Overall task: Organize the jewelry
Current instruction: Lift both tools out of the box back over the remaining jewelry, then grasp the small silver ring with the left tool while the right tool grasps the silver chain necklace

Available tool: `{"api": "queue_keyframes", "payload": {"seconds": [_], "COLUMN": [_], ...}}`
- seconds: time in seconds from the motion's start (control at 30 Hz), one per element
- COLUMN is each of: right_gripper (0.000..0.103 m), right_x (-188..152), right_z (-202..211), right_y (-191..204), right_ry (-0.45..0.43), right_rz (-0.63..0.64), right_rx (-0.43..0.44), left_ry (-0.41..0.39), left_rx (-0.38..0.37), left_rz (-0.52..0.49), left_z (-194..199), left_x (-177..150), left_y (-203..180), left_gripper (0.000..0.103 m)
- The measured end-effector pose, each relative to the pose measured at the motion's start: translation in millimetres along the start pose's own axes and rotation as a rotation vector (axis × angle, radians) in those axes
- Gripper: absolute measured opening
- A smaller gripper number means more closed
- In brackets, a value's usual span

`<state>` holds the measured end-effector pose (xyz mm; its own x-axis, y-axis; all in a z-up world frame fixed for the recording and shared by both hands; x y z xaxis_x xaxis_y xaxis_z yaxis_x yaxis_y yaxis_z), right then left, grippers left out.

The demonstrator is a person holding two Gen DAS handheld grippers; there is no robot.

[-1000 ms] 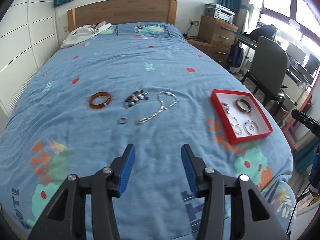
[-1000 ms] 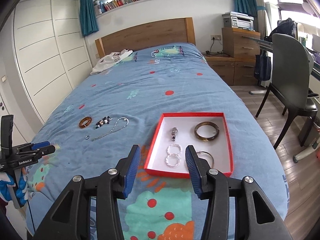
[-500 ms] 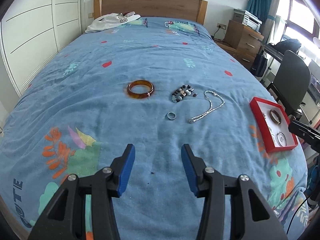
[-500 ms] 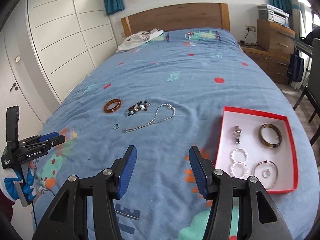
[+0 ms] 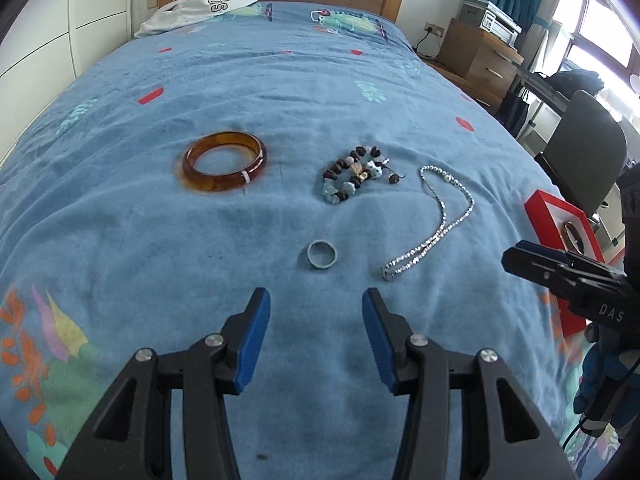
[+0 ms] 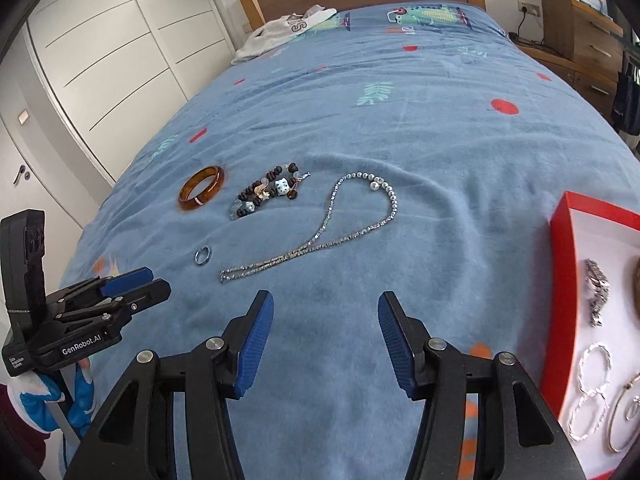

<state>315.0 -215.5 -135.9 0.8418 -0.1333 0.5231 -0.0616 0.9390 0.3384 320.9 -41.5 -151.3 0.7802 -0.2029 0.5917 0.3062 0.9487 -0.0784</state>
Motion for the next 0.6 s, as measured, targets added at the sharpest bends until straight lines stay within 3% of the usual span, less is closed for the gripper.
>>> {"api": "queue_keyframes", "payload": {"seconds": [0.4, 0.53, 0.6], "right_gripper": [0.054, 0.054, 0.047], "right_x": [27.0, 33.6, 32.8], "right_z": [-60.2, -71.5, -77.8], "right_y": [3.7, 7.4, 8.5], "right_ry": [0.033, 0.027, 0.033], "right_rz": [-0.074, -0.07, -0.056], "right_rx": [0.065, 0.052, 0.028], "left_ry": [0.024, 0.022, 0.021], "left_rx": [-0.015, 0.004, 0.02], "left_rz": [0.008, 0.003, -0.003], "left_z": [-44.3, -48.1, -48.7], "left_x": [11.1, 10.3, 9.2], "left_y": [7.7, 10.0, 11.2], "left_gripper": [0.045, 0.036, 0.032]}}
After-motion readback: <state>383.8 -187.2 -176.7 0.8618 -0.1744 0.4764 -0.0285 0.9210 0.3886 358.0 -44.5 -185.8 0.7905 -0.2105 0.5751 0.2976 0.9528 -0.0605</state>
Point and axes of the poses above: each gripper's, at about its wrist camera, not at the fingertips, and z roughly against the way its jaws point, y to its left, x to its top, the point moved 10 cm from there along -z, roughly the way its jaws point, and after that the axes turned 9 degrees about -z, right-handed, at the moved point
